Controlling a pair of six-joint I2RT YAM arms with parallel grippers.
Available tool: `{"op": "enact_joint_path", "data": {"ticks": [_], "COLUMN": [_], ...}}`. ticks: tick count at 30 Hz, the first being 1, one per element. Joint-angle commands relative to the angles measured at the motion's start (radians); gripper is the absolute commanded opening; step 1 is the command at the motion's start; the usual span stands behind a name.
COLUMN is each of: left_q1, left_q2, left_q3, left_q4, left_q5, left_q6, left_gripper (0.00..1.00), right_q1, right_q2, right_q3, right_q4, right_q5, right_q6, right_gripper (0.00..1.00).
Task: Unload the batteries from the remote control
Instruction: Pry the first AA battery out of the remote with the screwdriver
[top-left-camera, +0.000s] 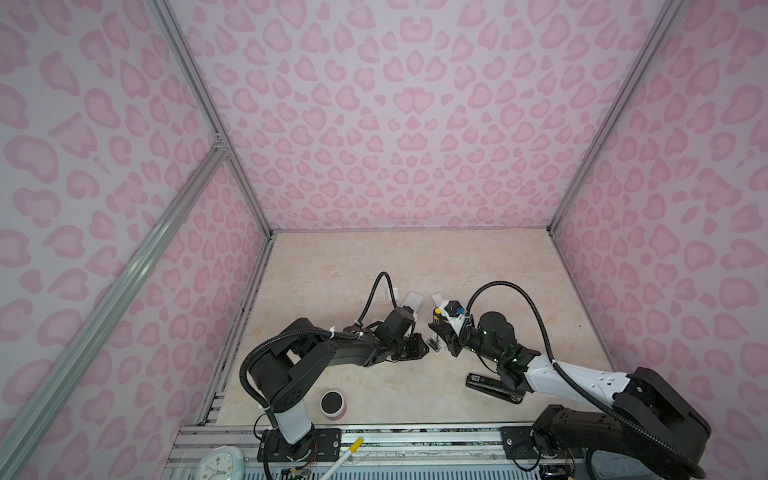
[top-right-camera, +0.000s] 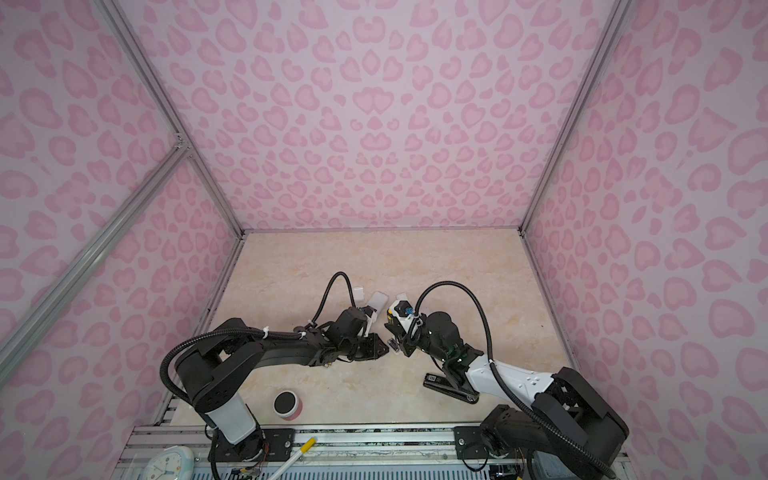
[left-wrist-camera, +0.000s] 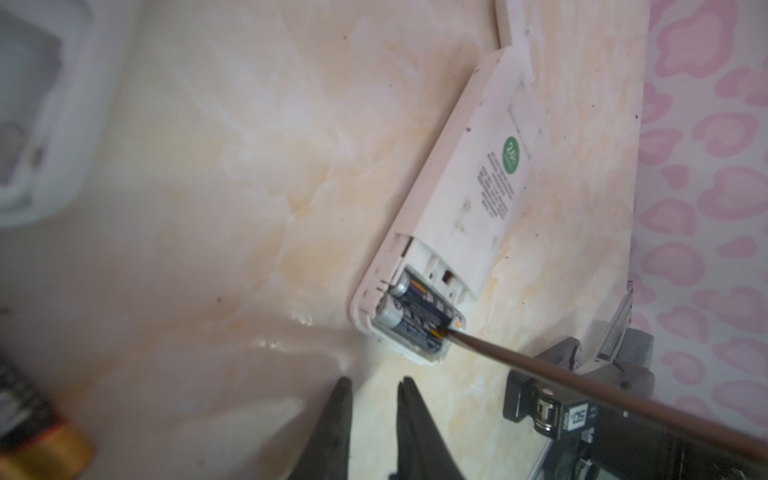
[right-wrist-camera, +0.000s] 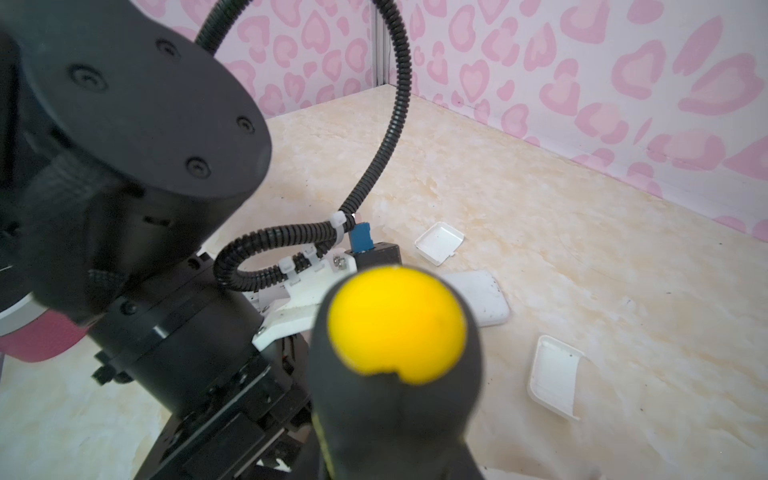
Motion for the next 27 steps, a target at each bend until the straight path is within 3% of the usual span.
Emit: {"op": "enact_joint_path", "data": {"ticks": [1,9,27], "left_q1": [-0.002,-0.001,0.001], "left_q2": [0.013,0.028,0.003], "left_q3": [-0.002,-0.002,-0.049], "left_q4": [0.022,0.034,0.039], "left_q5": [0.016,0.034,-0.01], "left_q6": [-0.009,-0.017,-0.048], "left_gripper": [0.24,0.24,0.2], "right_q1": [0.001,0.001,0.0], "right_q2": [-0.005,0.031,0.041], "right_q3": [-0.013,-0.019,-0.016], "right_q4": [0.007,0.02,0.122], "right_q5": [-0.01,-0.032,0.059], "right_q6": [-0.06,-0.052,0.093], "right_gripper": [0.0,0.0,0.0]}}
